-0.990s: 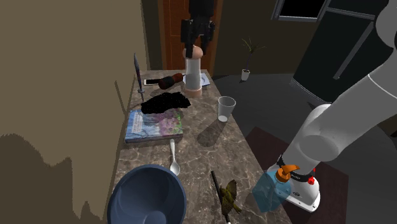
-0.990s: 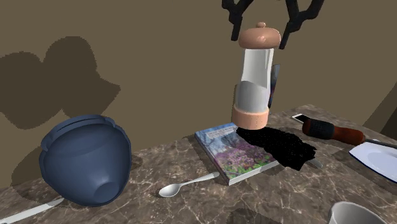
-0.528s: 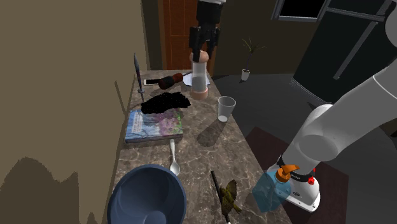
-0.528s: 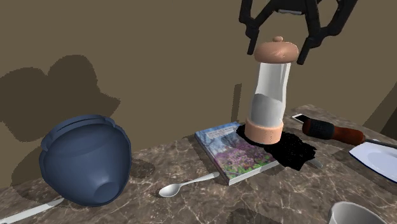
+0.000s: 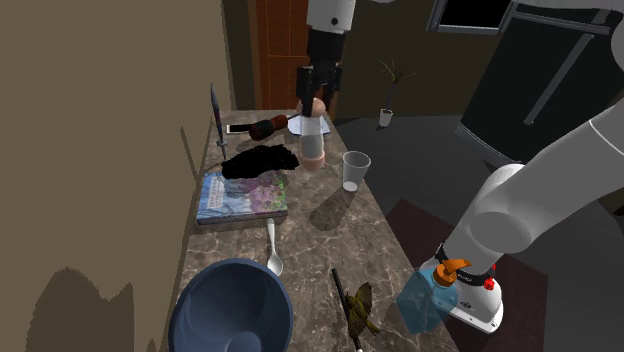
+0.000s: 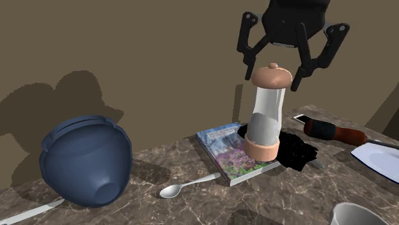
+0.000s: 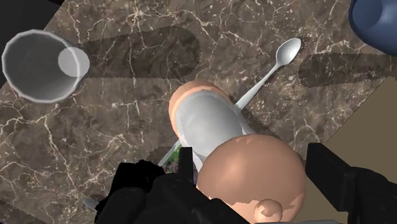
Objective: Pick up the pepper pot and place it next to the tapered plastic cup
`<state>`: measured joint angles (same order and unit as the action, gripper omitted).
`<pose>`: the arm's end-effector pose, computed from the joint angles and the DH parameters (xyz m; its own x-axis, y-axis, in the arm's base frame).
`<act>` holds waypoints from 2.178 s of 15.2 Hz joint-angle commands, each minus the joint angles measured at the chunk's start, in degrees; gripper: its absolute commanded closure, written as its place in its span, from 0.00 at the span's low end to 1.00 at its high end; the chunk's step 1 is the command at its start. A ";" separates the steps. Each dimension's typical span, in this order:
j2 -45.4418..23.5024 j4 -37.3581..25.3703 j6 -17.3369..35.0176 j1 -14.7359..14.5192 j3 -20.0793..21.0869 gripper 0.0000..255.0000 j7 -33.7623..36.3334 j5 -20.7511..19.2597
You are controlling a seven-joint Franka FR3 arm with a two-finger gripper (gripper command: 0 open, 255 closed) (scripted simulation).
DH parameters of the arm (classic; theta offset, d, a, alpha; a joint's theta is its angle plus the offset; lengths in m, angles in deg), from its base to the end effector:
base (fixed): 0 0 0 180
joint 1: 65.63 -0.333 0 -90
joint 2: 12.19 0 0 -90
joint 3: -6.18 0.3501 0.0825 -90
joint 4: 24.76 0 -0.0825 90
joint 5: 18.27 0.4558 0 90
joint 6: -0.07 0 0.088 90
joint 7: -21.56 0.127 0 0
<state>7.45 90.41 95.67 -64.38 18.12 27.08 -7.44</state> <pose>0.4970 0.1291 0.5982 0.9980 0.0602 -0.0174 0.0578 -0.9914 -0.1170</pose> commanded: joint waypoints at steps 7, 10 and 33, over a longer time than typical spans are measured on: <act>0.44 6.49 6.03 -0.13 0.28 1.00 -0.85 0.36; 0.39 8.73 8.32 -0.19 0.43 1.00 -1.11 0.50; -4.10 22.59 26.58 -0.64 1.85 1.00 -2.88 1.55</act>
<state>3.74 112.58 121.37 -64.94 19.80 24.13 -5.95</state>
